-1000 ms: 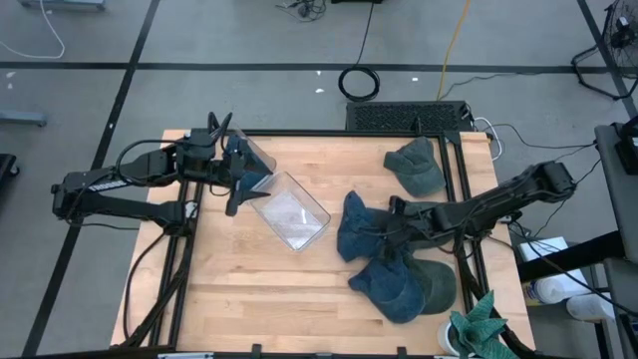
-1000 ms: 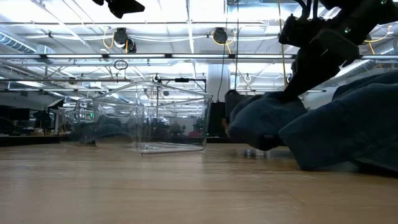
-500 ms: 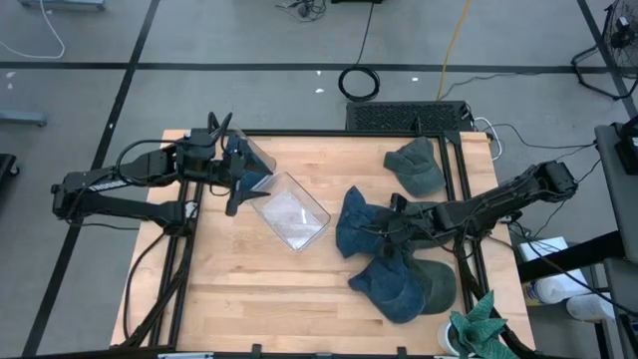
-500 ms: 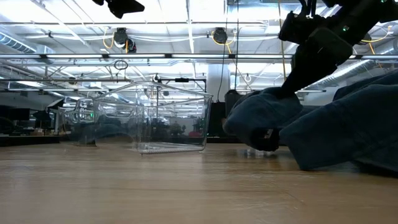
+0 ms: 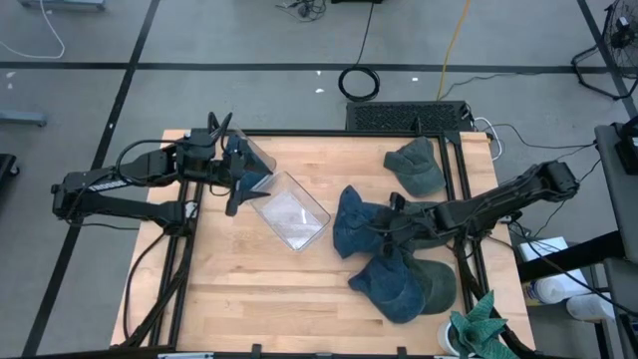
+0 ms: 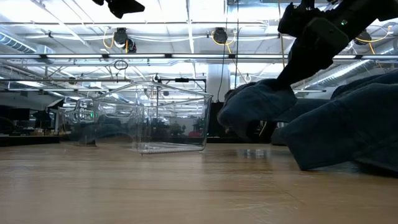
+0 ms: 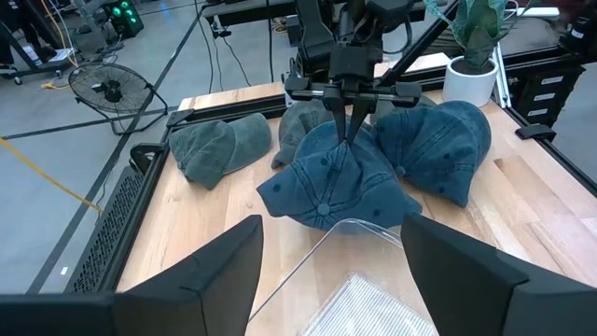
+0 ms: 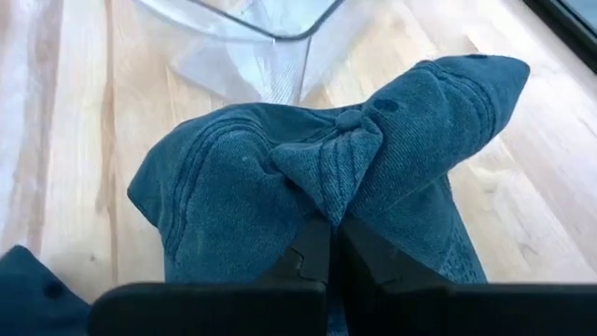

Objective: Pick & Place hat
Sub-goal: Put the top blue cap into the top transparent bin

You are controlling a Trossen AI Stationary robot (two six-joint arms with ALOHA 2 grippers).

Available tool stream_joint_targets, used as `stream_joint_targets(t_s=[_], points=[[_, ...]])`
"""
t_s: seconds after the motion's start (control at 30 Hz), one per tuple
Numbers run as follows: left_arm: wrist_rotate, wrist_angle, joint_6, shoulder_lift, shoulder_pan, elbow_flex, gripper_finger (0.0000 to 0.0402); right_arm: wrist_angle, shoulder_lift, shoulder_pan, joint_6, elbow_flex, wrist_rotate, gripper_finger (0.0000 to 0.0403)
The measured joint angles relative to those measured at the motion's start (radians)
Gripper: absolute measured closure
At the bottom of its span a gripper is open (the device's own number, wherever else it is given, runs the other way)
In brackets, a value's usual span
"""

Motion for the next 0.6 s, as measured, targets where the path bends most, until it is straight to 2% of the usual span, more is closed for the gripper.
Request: stream_joint_targets(t_s=[0.2,0.6], points=[[0.0,0.0,0.0,0.0,0.0,0.0,0.0148,-0.002,-0.035,0.0,-0.007,0.0,0.0,0.0403],[0.0,0.0,0.0,0.0,0.0,0.0,0.0135,-0.003,-0.105,0.0,-0.069,0.0,0.003,0.0403]])
